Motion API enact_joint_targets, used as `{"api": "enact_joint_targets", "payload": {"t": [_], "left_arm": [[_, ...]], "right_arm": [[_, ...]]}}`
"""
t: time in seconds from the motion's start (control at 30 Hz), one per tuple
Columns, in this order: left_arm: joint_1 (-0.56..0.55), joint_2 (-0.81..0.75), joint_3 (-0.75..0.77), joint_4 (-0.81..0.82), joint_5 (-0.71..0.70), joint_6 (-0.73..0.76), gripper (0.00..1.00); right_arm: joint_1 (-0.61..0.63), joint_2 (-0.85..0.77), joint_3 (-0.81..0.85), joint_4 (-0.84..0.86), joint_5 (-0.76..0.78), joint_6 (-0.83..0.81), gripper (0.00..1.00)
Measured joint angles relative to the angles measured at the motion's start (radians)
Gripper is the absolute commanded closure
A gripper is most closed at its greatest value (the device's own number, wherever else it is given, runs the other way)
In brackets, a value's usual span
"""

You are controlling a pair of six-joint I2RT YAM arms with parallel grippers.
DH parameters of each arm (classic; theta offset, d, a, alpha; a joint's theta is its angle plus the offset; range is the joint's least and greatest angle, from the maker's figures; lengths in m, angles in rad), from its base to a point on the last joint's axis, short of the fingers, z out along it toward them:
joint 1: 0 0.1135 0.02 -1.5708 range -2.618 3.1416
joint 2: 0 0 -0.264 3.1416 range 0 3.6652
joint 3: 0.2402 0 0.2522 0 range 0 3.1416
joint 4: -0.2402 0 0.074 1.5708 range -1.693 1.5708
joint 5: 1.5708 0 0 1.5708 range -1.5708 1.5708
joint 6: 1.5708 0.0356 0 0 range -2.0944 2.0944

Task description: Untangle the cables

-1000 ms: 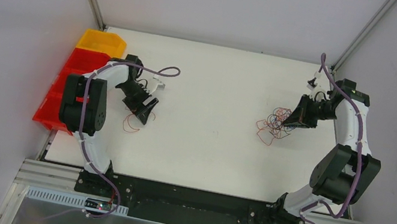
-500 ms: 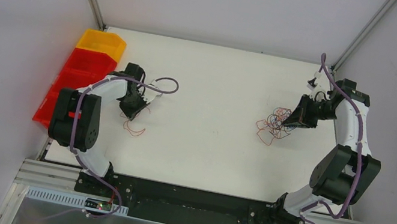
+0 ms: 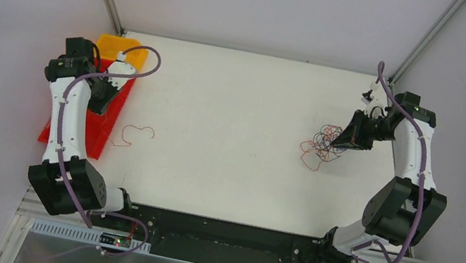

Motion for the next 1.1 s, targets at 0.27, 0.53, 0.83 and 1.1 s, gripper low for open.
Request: {"api": "enact_joint_targets", "payload": {"t": [0.27,0.53,0.83,1.1], "left_arm": [[0.282,0.081,0.171,-0.156,0.037,0.157,1.00],[0.287,0.064,0.332,-0.266,0.161,0.171,1.00],[-0.083,0.045,0.095,-0.233,0.275,-0.061,1.00],[-0.118,0.180,-0.055,-0.055,0.219,-0.130,0.70]], "right_arm": [[0.004,-0.019,0.004,-0.018,-0.002,0.001,1.00],[0.004,-0.019,0.013,-0.023,-0.002,0.000,1.00],[0.004,-0.019,0.012,-0.024,-0.002,-0.001,1.00],[0.004,-0.020,-0.040,-0.016,-0.002,-0.003,1.00]]}}
